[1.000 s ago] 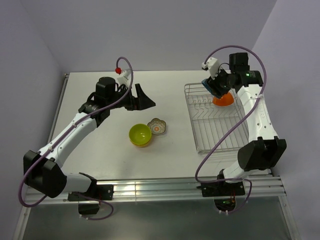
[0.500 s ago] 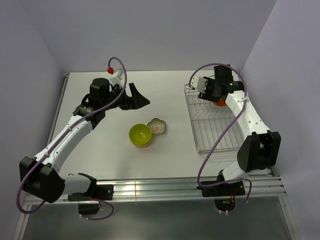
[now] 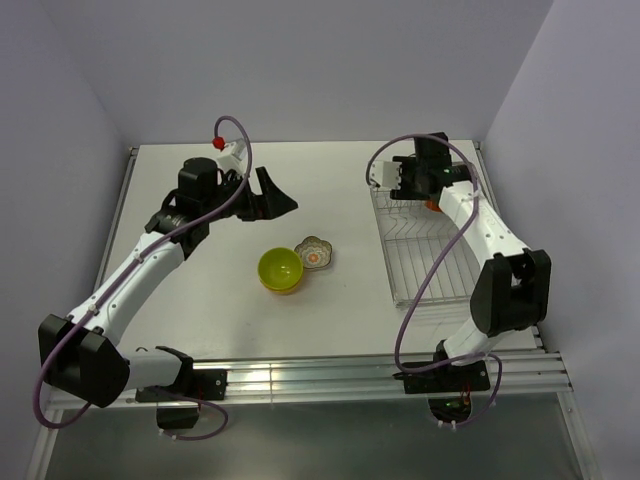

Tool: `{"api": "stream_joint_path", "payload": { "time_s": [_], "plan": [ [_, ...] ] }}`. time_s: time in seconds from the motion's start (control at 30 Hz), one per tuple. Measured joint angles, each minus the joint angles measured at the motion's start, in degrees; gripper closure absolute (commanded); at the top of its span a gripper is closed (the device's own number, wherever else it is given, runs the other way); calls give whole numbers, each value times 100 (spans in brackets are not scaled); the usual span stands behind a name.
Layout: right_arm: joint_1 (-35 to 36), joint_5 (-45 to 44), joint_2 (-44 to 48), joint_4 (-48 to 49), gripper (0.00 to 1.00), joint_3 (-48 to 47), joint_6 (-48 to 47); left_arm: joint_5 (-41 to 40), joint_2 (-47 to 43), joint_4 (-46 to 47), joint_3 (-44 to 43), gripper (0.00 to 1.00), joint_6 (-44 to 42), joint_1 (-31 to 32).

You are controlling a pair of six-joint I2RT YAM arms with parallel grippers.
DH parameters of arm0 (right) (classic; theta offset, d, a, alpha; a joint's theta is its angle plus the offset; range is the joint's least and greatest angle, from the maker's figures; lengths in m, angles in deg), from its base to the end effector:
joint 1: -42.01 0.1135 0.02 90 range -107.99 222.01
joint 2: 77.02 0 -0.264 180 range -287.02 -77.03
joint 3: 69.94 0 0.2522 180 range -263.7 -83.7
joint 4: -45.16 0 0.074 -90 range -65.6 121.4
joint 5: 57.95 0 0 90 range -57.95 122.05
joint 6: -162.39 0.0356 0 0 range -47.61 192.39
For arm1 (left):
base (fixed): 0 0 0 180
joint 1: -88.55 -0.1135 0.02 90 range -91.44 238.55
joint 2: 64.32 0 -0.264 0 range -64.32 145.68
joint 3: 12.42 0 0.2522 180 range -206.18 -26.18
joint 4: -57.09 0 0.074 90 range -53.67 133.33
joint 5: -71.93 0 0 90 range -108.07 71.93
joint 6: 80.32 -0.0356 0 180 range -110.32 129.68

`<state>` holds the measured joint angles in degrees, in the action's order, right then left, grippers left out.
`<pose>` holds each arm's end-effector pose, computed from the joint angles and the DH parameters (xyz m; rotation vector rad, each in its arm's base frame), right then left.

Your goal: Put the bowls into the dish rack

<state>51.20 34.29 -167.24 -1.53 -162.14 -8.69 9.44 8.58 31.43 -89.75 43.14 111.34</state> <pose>0.3462 0.0574 0.3091 -1.7310 1.6950 -0.5549 0.2630 -0.1284 0.3471 0.1503 2.0590 -1.0964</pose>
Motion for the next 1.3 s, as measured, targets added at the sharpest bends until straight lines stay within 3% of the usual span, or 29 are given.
{"api": "stream_joint_path", "payload": {
  "time_s": [1.3],
  "plan": [
    [232, -621, -931, 682, 100, 398, -256, 376, 313, -197, -160, 1, -133, -166]
  ]
}}
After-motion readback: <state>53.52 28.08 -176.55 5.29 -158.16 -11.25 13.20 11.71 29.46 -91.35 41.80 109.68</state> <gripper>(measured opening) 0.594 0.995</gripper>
